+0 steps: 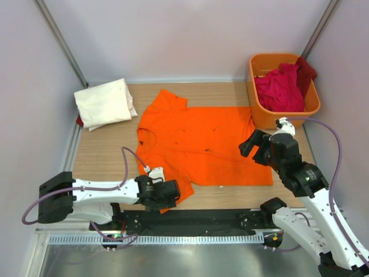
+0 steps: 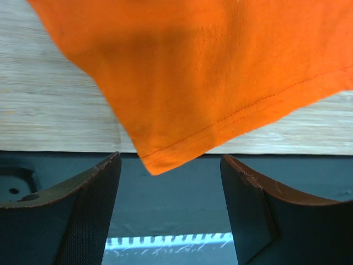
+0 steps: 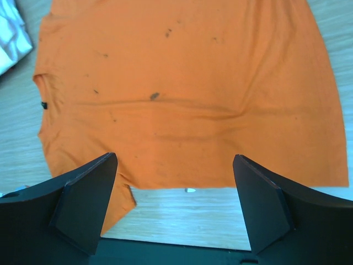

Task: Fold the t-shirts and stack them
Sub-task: Fold the tshirt

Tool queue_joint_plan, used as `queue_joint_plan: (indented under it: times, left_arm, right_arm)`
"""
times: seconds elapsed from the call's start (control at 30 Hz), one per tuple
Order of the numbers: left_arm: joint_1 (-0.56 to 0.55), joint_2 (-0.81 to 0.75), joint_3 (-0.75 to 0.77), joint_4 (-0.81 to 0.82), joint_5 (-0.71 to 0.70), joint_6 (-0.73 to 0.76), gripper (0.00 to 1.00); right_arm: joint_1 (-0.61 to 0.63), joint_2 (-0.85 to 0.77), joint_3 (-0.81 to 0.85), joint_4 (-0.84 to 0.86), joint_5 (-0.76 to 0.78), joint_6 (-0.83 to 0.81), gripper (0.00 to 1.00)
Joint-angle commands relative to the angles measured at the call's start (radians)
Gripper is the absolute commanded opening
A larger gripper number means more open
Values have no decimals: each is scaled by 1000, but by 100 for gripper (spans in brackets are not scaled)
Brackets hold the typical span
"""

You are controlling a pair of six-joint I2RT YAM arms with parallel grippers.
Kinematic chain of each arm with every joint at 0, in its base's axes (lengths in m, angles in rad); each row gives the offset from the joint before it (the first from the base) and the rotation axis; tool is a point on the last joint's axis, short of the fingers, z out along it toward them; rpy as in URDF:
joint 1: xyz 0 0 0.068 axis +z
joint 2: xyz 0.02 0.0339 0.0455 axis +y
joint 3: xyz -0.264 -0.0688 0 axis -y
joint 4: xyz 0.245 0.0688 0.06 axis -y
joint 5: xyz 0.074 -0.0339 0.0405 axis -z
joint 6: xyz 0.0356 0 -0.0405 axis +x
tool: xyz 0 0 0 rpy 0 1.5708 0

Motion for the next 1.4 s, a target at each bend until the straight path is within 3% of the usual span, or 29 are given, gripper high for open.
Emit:
queue_joint_plan:
  times: [0.0,0.13,0.23,0.27,0.37,0.4,0.53,0.63,0.7,0.87,1.07,1.2,1.37]
  left_arm:
    - [-29,58,24,70,-41,-70,72]
    - [-58,94,16,93,-47,-90,67]
    - [-60,92,-1,105,-64,-102,52]
    - [-60,91,-8,108,-70,-104,40]
    - [-60,77,-13,119,-87,-99,17]
    - [-58,65,-10,115,-91,-93,0]
    - [-57,-13,38,-28,-163,-79,0]
    - [-17,-113,70,-131,-222,-40,0]
    - [41,-170,58,-146,-223,6,0]
    - [134,-369,-23,-108,-183,88,0]
    - [249,-391,-15,-108,-131,267,0]
    - [307,-385,-7,-84,-110,336,0]
    - [402,-419,-54,-1,-20,398,0]
  right_arm:
    - [5,1,23,-62,28,-1,93]
    - [5,-13,33,-88,42,-8,93]
    - [5,-16,37,-95,44,-9,93]
    - [4,-14,40,-99,44,-4,93]
    - [5,-4,39,-100,48,3,92]
    - [4,-2,34,-105,53,14,91]
    - [5,16,-6,-154,113,127,90]
    - [4,-4,-133,-116,35,268,92]
    - [4,-30,-252,-86,-4,333,92]
    - [1,-108,-421,-22,99,442,93]
    - [-91,77,-429,10,104,424,93]
    - [-182,84,-382,-77,174,437,92]
    - [-293,81,-389,-71,179,467,89]
